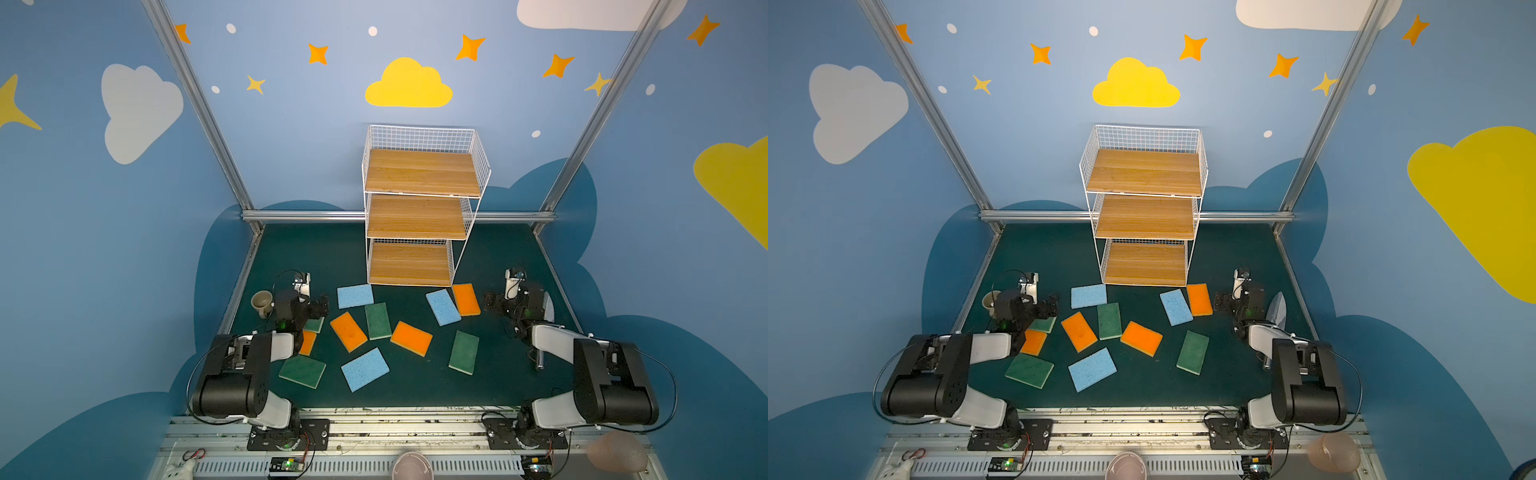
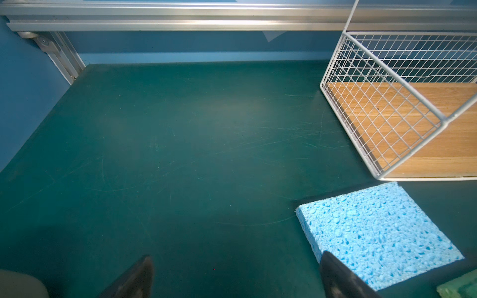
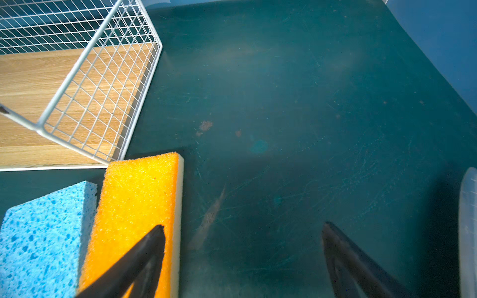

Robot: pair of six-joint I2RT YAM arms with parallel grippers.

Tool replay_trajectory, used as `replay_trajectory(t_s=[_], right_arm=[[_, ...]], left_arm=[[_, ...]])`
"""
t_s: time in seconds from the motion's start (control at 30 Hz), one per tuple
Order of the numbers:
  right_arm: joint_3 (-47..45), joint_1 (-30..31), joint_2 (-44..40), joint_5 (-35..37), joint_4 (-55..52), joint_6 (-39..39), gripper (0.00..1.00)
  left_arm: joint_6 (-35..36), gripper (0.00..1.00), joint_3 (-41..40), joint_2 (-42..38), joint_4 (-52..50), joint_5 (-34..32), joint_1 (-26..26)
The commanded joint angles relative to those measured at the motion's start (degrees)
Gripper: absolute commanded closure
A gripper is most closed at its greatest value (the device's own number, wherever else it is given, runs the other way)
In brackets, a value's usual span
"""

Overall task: Arrange cleaning sponges on a shelf
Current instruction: Pick up the cleaning sponge from the center of the table.

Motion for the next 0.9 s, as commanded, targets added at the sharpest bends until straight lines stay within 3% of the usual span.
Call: replay_trajectory(t_s=[0.0, 0.7, 0.77, 0.8, 0.87], right_arm=[[1.02, 0.17, 0.43, 0.13, 1.14, 0.44, 0.07], [1.05, -0.82, 0.39, -1.8, 1.0, 0.84, 0.07], [1.56, -0.24, -0.6, -0.98, 0.79, -1.14, 0.07], [2.6, 0.11, -2.24, -0.12, -2.15, -2.15, 0.07], [6.73, 0.19, -5.01, 5.28, -12.82, 5.0, 0.07]], left_arm=[[-0.47, 0.0, 1.3, 0.75, 1.03, 0.77, 0.23], [-1.08, 0.0, 1.4, 0.76, 0.89, 0.06, 0.28], [-3.09, 0.0, 1.59, 0.6, 1.88, -2.98, 0.28], [-3.93, 0.0, 2.62, -0.18, 0.57, -5.14, 0.28], [-3.03, 0.0, 6.41, -4.34, -11.43, -4.38, 0.27]])
